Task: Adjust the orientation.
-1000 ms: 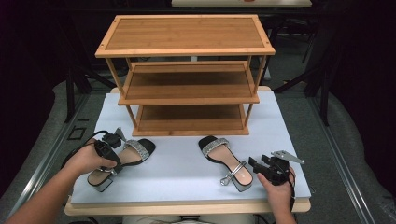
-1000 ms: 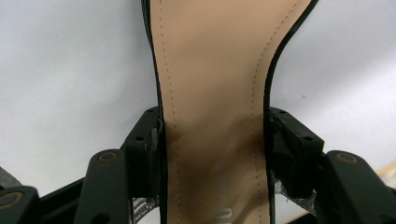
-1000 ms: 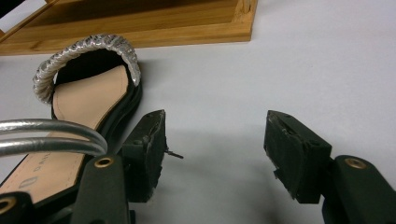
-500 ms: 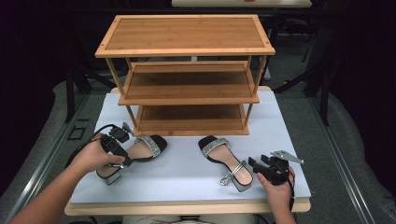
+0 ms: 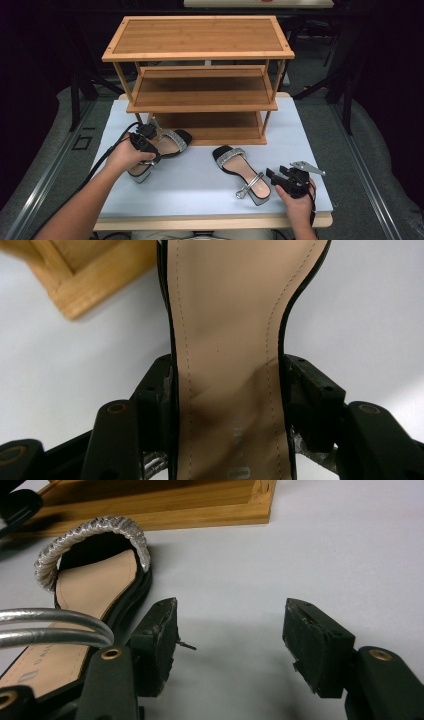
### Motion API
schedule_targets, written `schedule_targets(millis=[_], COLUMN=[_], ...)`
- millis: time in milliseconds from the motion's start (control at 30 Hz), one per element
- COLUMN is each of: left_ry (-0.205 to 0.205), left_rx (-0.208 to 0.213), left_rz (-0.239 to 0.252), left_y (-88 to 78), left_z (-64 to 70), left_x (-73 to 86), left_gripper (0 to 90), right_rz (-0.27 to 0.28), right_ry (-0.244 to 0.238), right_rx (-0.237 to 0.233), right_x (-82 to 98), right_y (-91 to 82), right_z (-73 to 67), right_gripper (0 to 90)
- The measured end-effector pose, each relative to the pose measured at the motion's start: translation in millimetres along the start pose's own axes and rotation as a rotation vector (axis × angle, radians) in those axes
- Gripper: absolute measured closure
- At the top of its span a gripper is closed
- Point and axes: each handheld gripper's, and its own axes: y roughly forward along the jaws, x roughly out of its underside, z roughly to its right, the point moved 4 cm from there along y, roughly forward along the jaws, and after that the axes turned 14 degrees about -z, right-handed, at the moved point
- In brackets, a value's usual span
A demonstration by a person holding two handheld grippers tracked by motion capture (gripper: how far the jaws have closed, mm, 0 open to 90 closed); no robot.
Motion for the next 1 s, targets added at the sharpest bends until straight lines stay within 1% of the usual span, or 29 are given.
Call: schedule_targets(millis=[33, 67, 133, 267, 367, 400, 433, 467, 500, 533, 567, 600, 633, 667, 733, 767, 833, 867, 900, 967, 1000], left_ry=[-0.019, -0.019, -0.043, -0.048, -0.037, -0.025, -0.022, -0.013, -0.011, -0.011, -0.009, -0.005, -0.001, 0.006, 0.039, 0.036, 0.050, 0.050, 0.070, 0.070, 0.070], left_rx=[0.004, 0.004, -0.011, -0.031, -0.058, -0.061, -0.061, -0.051, -0.060, -0.051, -0.061, -0.049, -0.007, 0.024, 0.022, 0.017, -0.009, -0.009, -0.008, 0.019, 0.023], left_rz=[0.008, 0.008, 0.012, -0.015, -0.016, -0.023, -0.027, -0.027, -0.024, 0.000, 0.025, 0.056, 0.091, 0.123, 0.168, 0.182, 0.205, 0.205, 0.240, 0.277, 0.289], left_y=[1.8, 1.8, 6.1, 15.0, 18.5, 19.3, 19.1, 17.8, 15.5, 10.9, 5.2, -1.6, -10.9, -18.3, -30.9, -36.6, -46.1, -46.1, -52.8, -55.0, -54.5], left_z=[-0.4, -0.4, -0.3, 0.9, 2.7, 3.4, 4.2, 4.6, 4.7, 3.9, 2.9, 2.2, 1.7, 2.5, 1.3, -0.6, -5.8, -5.8, -12.1, -18.9, -21.3], left_x=[-4.7, -4.7, -10.7, -15.4, -15.5, -14.9, -14.1, -13.0, -12.1, -10.3, -8.2, -5.5, -0.7, 3.8, 13.7, 20.3, 34.3, 34.3, 49.3, 65.9, 71.2], left_gripper=[43.4, 43.4, 43.4, 43.3, 43.0, 42.7, 42.2, 41.5, 40.7, 39.9, 38.8, 37.3, 37.5, 37.1, 37.0, 37.0, 37.0, 37.0, 37.0, 37.0, 37.1], right_rz=[0.014, 0.014, 0.001, 0.000, 0.002, 0.001, 0.001, 0.001, 0.002, 0.002, 0.002, 0.001, 0.001, 0.002, 0.001, 0.001, 0.001, 0.001, 0.002, 0.003, 0.004], right_ry=[0.002, 0.002, -0.001, 0.000, -0.002, -0.001, 0.001, 0.001, -0.001, -0.002, -0.001, 0.001, 0.001, -0.001, 0.000, 0.001, 0.002, 0.002, 0.002, 0.002, 0.004], right_rx=[-0.003, -0.003, -0.001, -0.005, -0.005, -0.005, -0.006, -0.006, -0.006, -0.006, -0.006, -0.005, -0.005, -0.005, -0.006, -0.007, -0.006, -0.006, -0.005, -0.006, -0.006], right_x=[-0.4, -0.4, 0.1, 0.1, 0.0, 0.0, 0.0, 0.0, 0.0, 0.0, 0.0, 0.0, 0.0, 0.1, 0.1, 0.2, 0.2, 0.2, 0.2, 0.1, 0.0], right_y=[0.9, 0.9, 0.4, 0.7, 0.4, 0.4, 0.4, 0.4, 0.4, 0.4, 0.3, 0.4, 0.5, 0.4, 0.4, 0.5, 0.6, 0.6, 0.5, 0.4, 0.4], right_z=[0.1, 0.1, 1.1, 0.8, 1.3, 1.3, 1.3, 1.3, 1.3, 1.3, 1.3, 1.3, 1.2, 1.2, 0.9, 0.7, 0.5, 0.5, -0.1, -0.6, -0.7], right_gripper=[38.3, 38.3, 38.4, 38.4, 38.3, 38.4, 38.4, 38.4, 38.3, 38.4, 38.4, 38.3, 38.3, 38.4, 38.4, 38.3, 38.3, 38.3, 38.3, 38.3, 38.3])
